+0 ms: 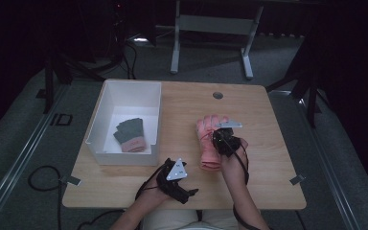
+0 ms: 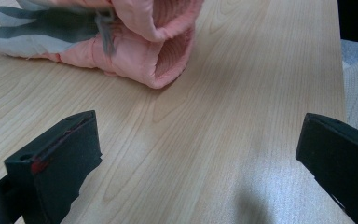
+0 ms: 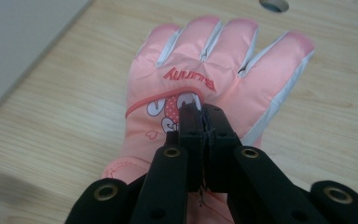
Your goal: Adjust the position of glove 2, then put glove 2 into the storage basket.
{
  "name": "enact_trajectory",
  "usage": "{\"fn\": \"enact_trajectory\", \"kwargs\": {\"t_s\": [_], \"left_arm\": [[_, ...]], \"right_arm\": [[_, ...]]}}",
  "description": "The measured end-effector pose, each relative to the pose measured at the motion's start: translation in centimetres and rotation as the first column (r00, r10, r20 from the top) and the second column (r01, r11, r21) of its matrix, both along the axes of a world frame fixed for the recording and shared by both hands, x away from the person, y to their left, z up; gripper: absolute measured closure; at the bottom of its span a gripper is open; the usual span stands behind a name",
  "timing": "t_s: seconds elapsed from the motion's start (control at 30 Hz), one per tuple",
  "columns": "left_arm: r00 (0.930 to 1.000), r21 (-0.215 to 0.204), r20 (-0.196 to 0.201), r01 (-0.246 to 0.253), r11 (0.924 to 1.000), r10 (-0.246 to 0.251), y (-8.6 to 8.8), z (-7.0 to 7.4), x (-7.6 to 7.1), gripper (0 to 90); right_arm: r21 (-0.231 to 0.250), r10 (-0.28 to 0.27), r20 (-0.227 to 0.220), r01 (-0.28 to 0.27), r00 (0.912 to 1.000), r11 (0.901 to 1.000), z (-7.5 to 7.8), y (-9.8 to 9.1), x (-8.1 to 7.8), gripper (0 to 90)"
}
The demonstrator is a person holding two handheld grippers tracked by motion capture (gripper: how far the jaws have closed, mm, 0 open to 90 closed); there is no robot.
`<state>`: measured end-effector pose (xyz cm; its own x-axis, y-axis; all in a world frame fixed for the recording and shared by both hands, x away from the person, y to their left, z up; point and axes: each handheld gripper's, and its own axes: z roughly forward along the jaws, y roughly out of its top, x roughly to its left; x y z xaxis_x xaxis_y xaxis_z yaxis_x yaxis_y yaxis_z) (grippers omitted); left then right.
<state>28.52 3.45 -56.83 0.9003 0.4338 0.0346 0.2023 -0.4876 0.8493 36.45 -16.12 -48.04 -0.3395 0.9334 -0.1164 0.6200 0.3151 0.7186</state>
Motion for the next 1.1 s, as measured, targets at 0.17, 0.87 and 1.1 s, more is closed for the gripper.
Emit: {"fn": "enact_trajectory", "kwargs": {"t_s": [0.17,0.87,1.1], "left_arm": [[1.0000,0.007,-0.003,-0.005,1.0000,0.005,0.0,0.0,0.0,0.0],[0.9981,-0.050,-0.017,-0.059,0.9970,0.059,0.4,1.9,0.5,0.0],[0.9954,-0.079,-0.062,-0.077,0.9939,0.072,-0.4,5.3,1.3,3.7]], "right_arm": [[0.006,-0.006,-0.036,0.006,0.9993,1.0000,-1.5,-0.2,0.7,86.6],[0.058,0.185,0.065,-0.189,0.9805,0.9802,3.0,-4.4,-1.3,62.2],[0.052,0.245,0.108,-0.251,0.9636,0.9665,4.1,-7.9,-1.2,61.4]]}}
